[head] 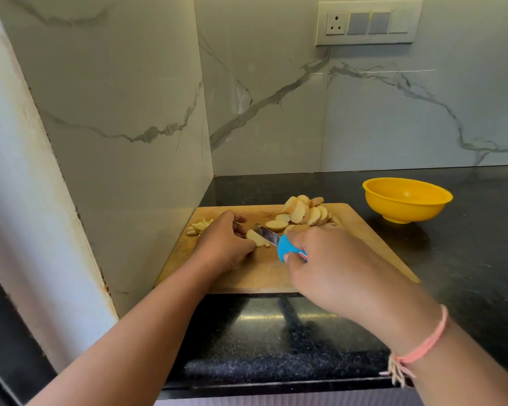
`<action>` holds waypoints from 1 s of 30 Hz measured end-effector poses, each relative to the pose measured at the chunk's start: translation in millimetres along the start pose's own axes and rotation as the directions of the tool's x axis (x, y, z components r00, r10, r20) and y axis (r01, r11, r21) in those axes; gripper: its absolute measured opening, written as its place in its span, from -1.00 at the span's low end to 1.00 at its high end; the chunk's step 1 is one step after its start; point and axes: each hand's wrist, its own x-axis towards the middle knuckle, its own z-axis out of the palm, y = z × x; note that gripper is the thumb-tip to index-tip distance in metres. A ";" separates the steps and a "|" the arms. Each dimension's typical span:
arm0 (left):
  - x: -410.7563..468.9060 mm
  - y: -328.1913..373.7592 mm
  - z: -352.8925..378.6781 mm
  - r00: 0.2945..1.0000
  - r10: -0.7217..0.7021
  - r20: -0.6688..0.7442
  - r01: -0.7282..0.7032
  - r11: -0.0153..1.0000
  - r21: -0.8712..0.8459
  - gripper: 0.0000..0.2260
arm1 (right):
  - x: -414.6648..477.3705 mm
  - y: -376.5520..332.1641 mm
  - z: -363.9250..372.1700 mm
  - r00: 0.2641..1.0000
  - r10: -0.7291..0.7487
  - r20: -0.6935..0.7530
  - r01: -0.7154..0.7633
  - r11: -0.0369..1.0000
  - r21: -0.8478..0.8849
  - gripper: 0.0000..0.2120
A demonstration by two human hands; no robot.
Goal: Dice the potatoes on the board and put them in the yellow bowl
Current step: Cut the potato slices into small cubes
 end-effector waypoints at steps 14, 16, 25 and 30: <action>5.1 -1.6 0.1 1.000 -0.015 -0.003 0.015 0.999 -0.044 -0.58 | 21.5 -24.7 -9.1 0.988 -0.030 0.150 0.042 0.996 -0.077 -0.77; 4.8 -1.4 0.2 1.000 -0.020 -0.003 0.019 0.999 -0.051 -0.58 | 18.9 -22.3 -8.8 0.986 -0.036 0.162 0.045 0.998 -0.049 -0.94; 2.1 1.4 0.0 1.000 -0.024 -0.015 0.023 0.998 -0.059 -0.57 | -3.4 -1.8 1.7 0.997 -0.072 0.040 0.076 0.990 -0.116 -0.90; 1.1 0.6 -1.1 1.000 -0.023 -0.008 0.022 0.996 -0.084 -0.59 | -12.6 7.7 -4.7 0.998 -0.044 0.033 0.047 0.995 -0.088 -0.84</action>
